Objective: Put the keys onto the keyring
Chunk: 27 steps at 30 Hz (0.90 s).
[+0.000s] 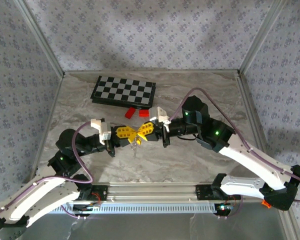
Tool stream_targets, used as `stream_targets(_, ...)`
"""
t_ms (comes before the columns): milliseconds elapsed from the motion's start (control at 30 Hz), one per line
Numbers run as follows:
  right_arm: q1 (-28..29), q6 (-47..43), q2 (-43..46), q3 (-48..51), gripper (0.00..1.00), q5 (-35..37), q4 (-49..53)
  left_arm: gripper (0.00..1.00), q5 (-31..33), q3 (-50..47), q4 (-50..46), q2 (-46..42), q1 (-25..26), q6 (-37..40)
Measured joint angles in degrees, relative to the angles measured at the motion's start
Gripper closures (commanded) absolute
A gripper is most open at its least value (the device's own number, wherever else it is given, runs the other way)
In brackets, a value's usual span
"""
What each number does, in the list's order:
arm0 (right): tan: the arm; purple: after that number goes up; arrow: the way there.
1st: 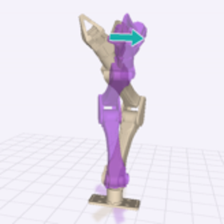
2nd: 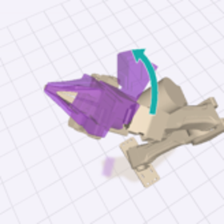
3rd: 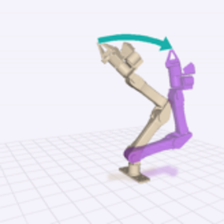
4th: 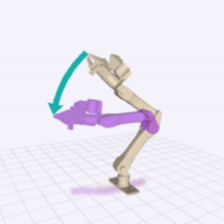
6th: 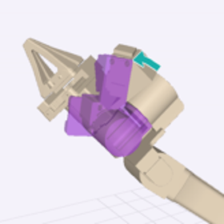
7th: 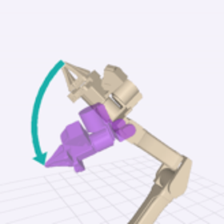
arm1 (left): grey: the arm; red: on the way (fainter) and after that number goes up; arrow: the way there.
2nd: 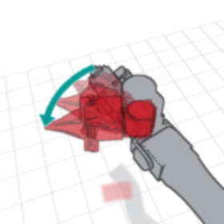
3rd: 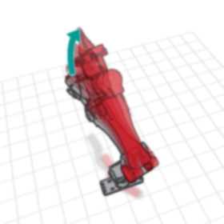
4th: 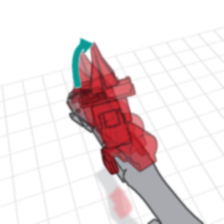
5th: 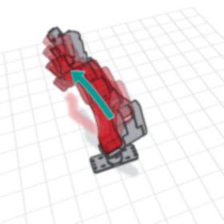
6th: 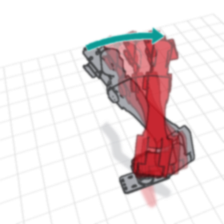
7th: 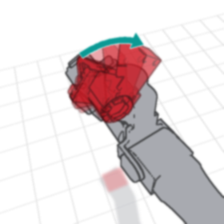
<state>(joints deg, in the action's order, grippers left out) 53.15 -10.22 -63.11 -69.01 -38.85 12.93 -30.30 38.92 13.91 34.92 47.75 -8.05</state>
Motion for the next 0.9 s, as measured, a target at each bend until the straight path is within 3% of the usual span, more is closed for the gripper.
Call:
stream_targets(33, 0.0, 0.0, 0.0, 0.0, 1.0, 0.2, 0.1, 1.0, 0.2, 0.0, -0.3, 0.0, 0.0, 0.0)
stream_targets(200, 0.3, -1.6, -1.0, -1.3, 1.0, 2.2, 5.3, 0.79, 2.9, 0.3, -6.4, -1.2, 0.1, 3.2)
stream_targets(533, 2.5, -11.9, -9.2, -15.8, 1.0, 8.1, 27.1, 0.78, 7.9, 7.5, -25.1, -1.4, 0.0, 11.7)
stream_targets(900, 3.3, -16.3, -12.6, -20.6, 1.0, 10.1, 37.3, 0.75, 6.9, 8.6, -29.4, 1.3, 0.0, 13.6)
